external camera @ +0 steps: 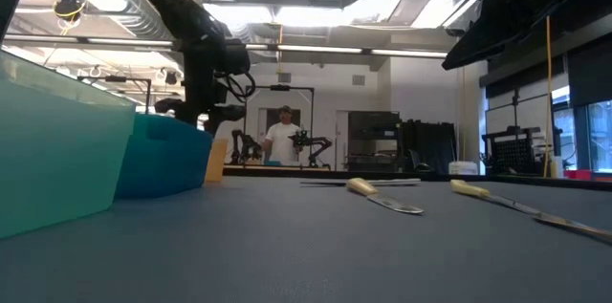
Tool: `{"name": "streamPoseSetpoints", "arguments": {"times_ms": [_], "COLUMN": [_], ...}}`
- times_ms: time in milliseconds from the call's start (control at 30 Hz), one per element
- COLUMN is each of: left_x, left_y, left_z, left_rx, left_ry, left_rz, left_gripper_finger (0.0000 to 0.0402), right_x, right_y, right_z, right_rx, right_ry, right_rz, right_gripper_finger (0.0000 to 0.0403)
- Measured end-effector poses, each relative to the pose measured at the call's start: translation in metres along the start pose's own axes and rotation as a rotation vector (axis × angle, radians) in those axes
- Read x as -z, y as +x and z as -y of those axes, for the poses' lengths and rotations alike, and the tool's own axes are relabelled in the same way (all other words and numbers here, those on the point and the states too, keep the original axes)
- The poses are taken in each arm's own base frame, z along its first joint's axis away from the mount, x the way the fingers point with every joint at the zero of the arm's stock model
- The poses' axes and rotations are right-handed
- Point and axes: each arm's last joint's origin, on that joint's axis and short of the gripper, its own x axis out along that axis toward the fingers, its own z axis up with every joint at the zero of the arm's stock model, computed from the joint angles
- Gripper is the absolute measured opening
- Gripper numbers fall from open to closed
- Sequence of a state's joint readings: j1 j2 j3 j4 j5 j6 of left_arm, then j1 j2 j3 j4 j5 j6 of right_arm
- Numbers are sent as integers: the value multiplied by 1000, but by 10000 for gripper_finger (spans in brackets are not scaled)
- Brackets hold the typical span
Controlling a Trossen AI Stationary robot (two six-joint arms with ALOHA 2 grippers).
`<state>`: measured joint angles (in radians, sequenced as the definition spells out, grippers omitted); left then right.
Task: Sort silverware by color (type)
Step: Put the yellow knife into the orange bin
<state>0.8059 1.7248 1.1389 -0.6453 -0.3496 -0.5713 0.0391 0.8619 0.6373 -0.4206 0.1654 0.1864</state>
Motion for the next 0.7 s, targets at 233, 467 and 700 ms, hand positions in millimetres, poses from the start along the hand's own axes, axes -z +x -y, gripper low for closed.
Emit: {"name": "streamPoseSetpoints", "arguments": {"times_ms": [233, 467, 700], "left_x": [0, -2, -3], "left_y": [0, -18, -78], "left_z": [0, -2, -12], "left_rx": [4, 54, 166], "left_ry": [6, -5, -9], "left_rz": [-1, 34, 174], "left_gripper_finger": [152, 151, 151], "right_x": [0, 0, 0], "right_y": [0, 0, 0], "right_z": [0, 0, 0], "right_rx": [1, 7, 7], "right_ry": [-5, -45, -61], "right_rz": [0, 1, 2], "right_gripper_finger": [134, 134, 134]}}
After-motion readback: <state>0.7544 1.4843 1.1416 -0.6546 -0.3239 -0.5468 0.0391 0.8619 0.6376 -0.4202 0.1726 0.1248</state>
